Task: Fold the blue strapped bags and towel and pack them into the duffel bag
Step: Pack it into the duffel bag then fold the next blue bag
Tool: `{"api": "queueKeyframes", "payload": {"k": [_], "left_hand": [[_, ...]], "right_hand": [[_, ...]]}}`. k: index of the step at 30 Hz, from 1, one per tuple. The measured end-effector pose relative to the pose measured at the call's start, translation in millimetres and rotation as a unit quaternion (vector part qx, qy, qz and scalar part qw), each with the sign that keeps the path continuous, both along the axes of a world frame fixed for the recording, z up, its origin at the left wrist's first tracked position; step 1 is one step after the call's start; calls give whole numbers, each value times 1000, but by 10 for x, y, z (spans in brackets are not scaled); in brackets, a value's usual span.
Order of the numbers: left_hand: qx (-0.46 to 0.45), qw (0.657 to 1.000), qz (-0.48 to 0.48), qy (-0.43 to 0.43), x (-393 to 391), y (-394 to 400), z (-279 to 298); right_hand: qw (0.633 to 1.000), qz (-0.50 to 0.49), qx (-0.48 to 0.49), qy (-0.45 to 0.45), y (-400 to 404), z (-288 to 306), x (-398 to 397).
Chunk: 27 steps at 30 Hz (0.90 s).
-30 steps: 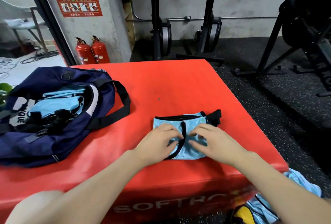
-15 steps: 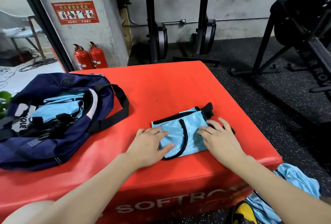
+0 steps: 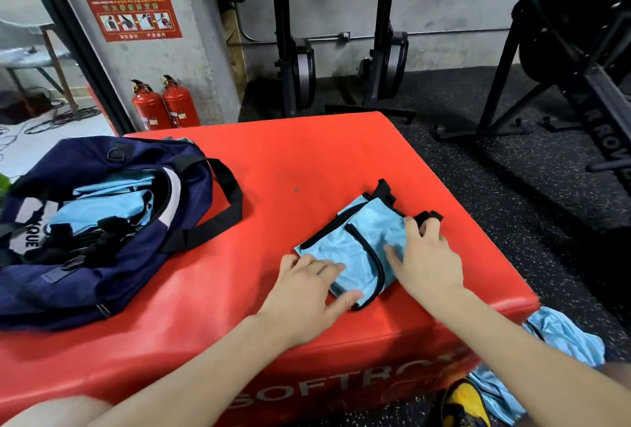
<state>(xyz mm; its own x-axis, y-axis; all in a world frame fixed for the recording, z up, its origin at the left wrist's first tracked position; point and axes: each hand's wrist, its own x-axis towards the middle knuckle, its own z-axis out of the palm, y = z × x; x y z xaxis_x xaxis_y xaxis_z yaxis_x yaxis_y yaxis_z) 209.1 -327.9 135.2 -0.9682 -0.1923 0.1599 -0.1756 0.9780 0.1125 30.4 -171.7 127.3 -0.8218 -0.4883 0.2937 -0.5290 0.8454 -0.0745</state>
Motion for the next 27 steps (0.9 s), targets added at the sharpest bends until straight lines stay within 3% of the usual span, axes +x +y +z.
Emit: {"api": "queueKeyframes", "payload": {"k": [3,7,10,16,18,23,27], "left_hand": [[24,996,29,79,-45,-206,-20],[156,983,93,34,-75,-491,4],[185,980,63,32,-34,-557,20],[144,988,-40,48,59,-546,13],[155,984,-60,56,36,-552,2],[166,978,-121,38,-12,-597,-38],[166,979,-108,43,14,-534,-3]], "right_hand": [[995,54,-63,-56,-55,-34,-89],[958,219,-115,-146,-191,-72,-330],[934,284,-109,-187,-314,-50,-427],[957,242,-128,-93,-461,-73,-332],[946,285,-139,-71,-414,-35,-232],[885,424,-90,-170,-98,-6,182],[881,445,-100,-127,17,-116,260]]}}
